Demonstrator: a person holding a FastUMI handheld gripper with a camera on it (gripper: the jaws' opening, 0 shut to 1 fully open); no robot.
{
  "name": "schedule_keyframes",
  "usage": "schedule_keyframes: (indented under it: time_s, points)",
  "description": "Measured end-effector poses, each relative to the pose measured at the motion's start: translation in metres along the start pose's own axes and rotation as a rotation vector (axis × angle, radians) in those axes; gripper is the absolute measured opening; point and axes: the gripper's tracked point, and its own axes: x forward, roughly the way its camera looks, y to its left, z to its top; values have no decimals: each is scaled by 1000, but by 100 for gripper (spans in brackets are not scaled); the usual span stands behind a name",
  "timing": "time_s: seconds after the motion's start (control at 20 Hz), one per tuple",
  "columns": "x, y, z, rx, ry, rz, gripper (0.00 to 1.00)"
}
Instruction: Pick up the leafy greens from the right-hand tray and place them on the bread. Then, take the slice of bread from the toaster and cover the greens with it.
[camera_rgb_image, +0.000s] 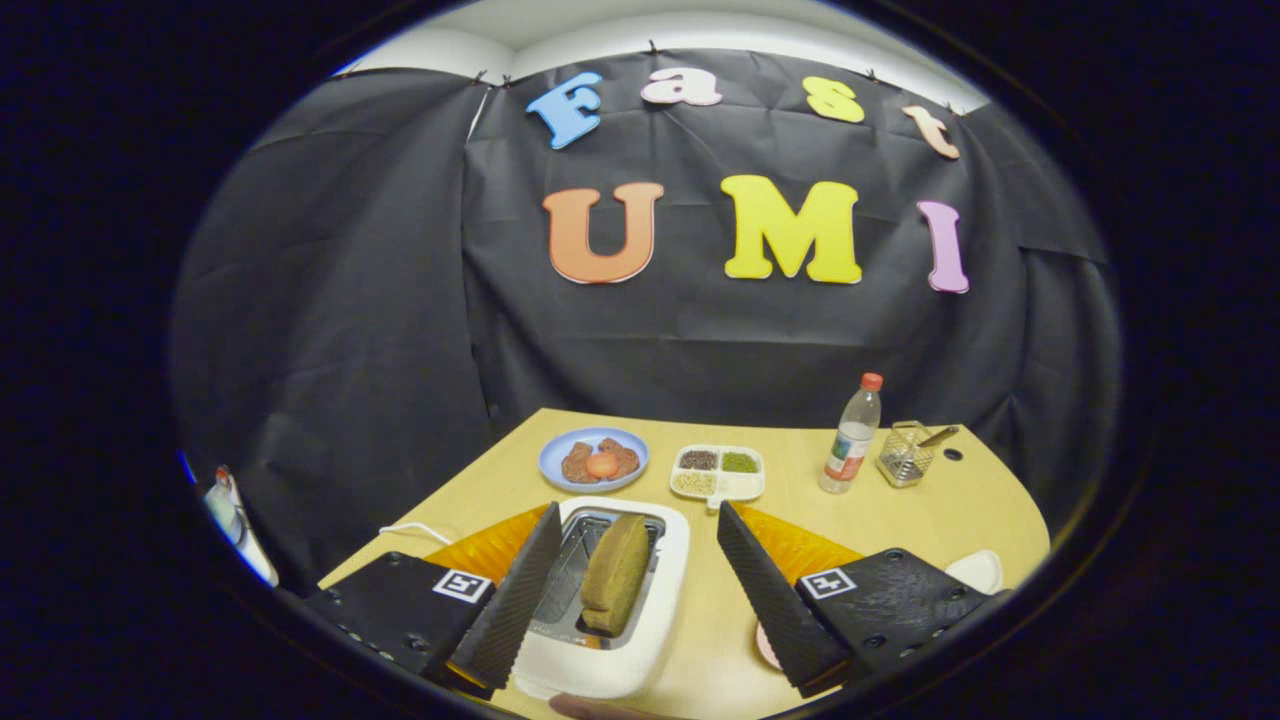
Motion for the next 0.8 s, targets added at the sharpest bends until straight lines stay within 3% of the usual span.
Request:
schedule_keyframes:
  time_s: [0.2, 0.4, 0.65, 0.75, 0.8]
  points:
    - [17, 8, -6, 19, 69, -27, 92]
    - [28, 5, -24, 39, 193, -70, 76]
    - [34, 5, -44, 73, 285, -76, 23]
    - [31, 3, -39, 69, 279, -68, 14]
    - [28, 0, -35, 77, 271, -73, 13]
